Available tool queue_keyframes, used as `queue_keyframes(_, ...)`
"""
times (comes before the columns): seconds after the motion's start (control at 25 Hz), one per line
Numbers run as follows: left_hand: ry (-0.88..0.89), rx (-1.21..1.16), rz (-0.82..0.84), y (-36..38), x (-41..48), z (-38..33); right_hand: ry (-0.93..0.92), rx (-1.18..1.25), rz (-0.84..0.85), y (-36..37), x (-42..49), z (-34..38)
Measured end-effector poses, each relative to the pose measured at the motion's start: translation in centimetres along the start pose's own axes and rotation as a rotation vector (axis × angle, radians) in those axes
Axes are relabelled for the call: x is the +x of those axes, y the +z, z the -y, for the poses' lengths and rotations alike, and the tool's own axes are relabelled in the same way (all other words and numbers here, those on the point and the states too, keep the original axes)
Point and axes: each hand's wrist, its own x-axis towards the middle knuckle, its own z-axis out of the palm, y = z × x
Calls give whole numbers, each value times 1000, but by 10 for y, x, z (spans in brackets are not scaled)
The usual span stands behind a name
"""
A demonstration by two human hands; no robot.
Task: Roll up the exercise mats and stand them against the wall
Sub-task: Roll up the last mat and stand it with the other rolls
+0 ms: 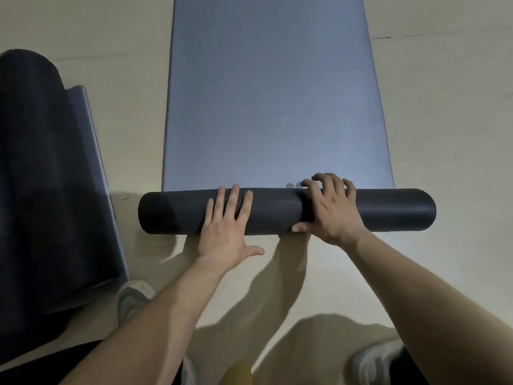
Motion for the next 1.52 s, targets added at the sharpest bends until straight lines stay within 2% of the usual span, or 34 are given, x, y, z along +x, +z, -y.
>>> queue_keyframes(0.08,28,-43,35,-14,47,15,-17,-57,-149,24,-15,5)
queue_keyframes(0.2,94,-134,2,-24,89,32,-40,-198,-94,39,8,-4)
queue_keyframes(0.32,151,0,-138,-16,87,33,-81,-255,-198,22,53,-16)
queue_keyframes(0.36,154,-16,-142,-18,90,32,-77,-275,-176,15,57,-14)
queue_keyframes(0.44,137,-83,-78,-30,90,29,-55,-268,-37,4,47,-5)
queue_keyframes(0.6,163,-153,185,-31,27,18,-86,-133,208,-5,-19,11)
queue_keyframes(0.64,176,-159,265,-26,13,15,-87,-99,216,0,-39,11)
queue_keyframes(0.72,151,-217,437,-31,10,12,-44,-93,123,15,-83,16)
queue_keyframes(0.8,95,-311,502,-44,24,17,69,-75,85,34,-114,25)
queue_keyframes(0.84,78,-357,474,-47,24,19,85,-65,123,40,-116,26)
queue_keyframes(0.88,58,-360,376,-47,16,19,78,-47,155,41,-107,24)
queue_keyframes(0.96,-15,-207,37,-28,-15,15,77,-32,120,31,-69,16)
queue_keyframes(1.0,-37,-104,-27,-20,-27,10,73,-27,121,20,-51,13)
queue_keyframes(1.08,-39,-14,23,-16,-12,9,43,-29,125,6,-28,8)
queue_keyframes(1.2,4,-131,129,-39,56,28,-24,-175,15,9,-23,1)
queue_keyframes(1.28,70,-161,51,-35,73,37,-38,-231,50,5,2,-8)
queue_keyframes(1.36,112,26,-52,-23,67,33,-66,-211,99,-11,40,-17)
queue_keyframes(1.44,124,141,-53,-25,78,30,-80,-187,172,-23,67,-22)
queue_keyframes(1.52,108,86,7,-42,91,32,-83,-172,233,-34,71,-19)
